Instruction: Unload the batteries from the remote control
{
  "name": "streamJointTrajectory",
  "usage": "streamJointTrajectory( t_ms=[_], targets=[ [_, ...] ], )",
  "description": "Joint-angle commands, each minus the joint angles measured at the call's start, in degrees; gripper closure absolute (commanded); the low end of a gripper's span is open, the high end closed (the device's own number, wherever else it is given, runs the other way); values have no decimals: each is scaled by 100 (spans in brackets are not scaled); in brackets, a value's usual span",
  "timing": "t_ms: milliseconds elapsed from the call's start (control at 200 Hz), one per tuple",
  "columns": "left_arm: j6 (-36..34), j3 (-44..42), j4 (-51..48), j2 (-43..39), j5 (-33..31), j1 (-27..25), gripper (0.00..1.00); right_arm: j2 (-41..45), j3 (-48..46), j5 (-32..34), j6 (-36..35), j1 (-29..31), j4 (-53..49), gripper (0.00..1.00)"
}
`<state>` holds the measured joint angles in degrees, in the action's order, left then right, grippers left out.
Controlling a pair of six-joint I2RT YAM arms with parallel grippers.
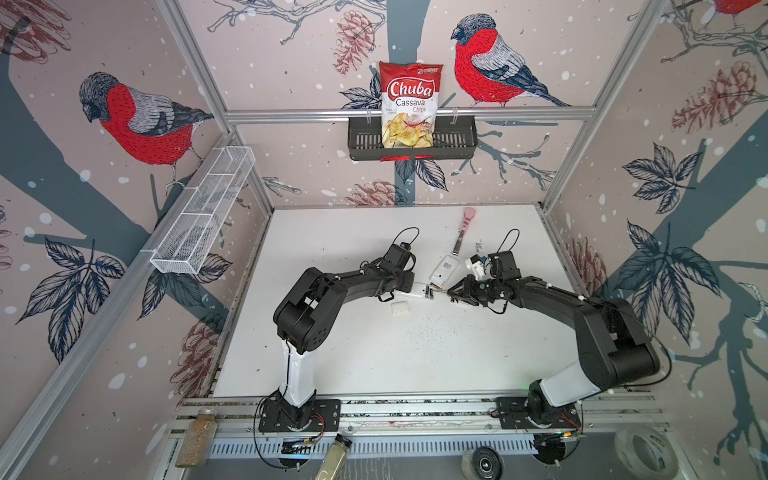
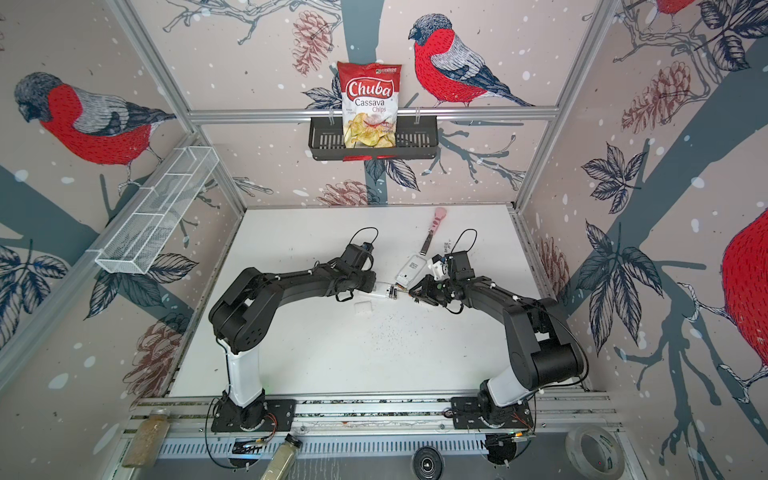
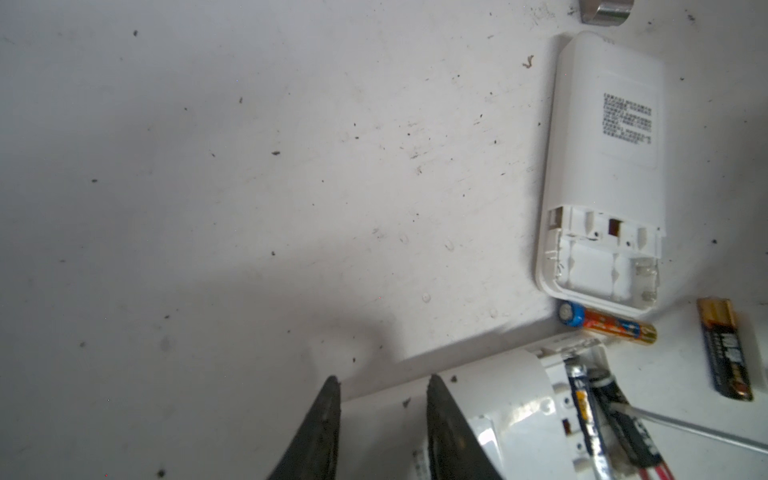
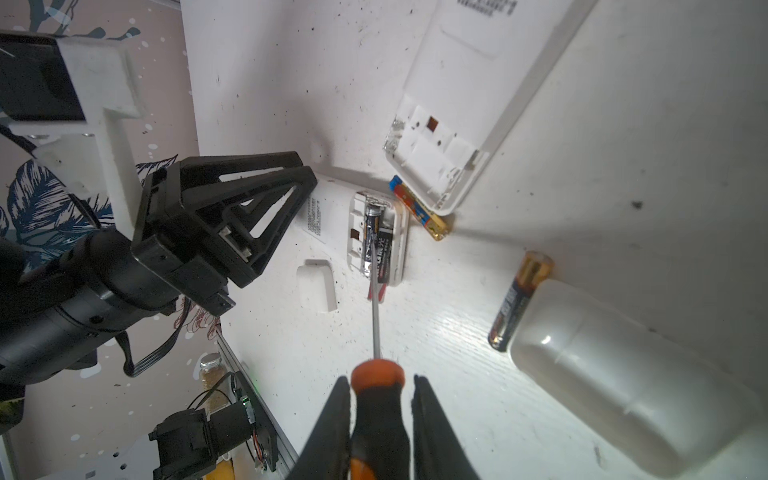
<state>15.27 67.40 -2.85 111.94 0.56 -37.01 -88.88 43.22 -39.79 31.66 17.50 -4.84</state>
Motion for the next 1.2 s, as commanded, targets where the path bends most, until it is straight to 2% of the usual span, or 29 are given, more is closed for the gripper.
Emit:
streamJointTrajectory(
  t_ms=[0, 295, 530, 1191],
  targets=[
    [57, -16, -341, 30, 219, -16, 65, -74, 45, 85, -46, 9, 13, 100],
    [63, -7, -342, 21, 225, -16, 66, -296, 174, 309, -67, 103, -40, 100],
    [53, -6, -322, 12, 234, -16, 66, -177, 586, 720, -299, 193, -734, 100],
    [43, 5, -304, 38, 251, -16, 67, -494, 566, 31, -310, 359, -373, 100]
  ],
)
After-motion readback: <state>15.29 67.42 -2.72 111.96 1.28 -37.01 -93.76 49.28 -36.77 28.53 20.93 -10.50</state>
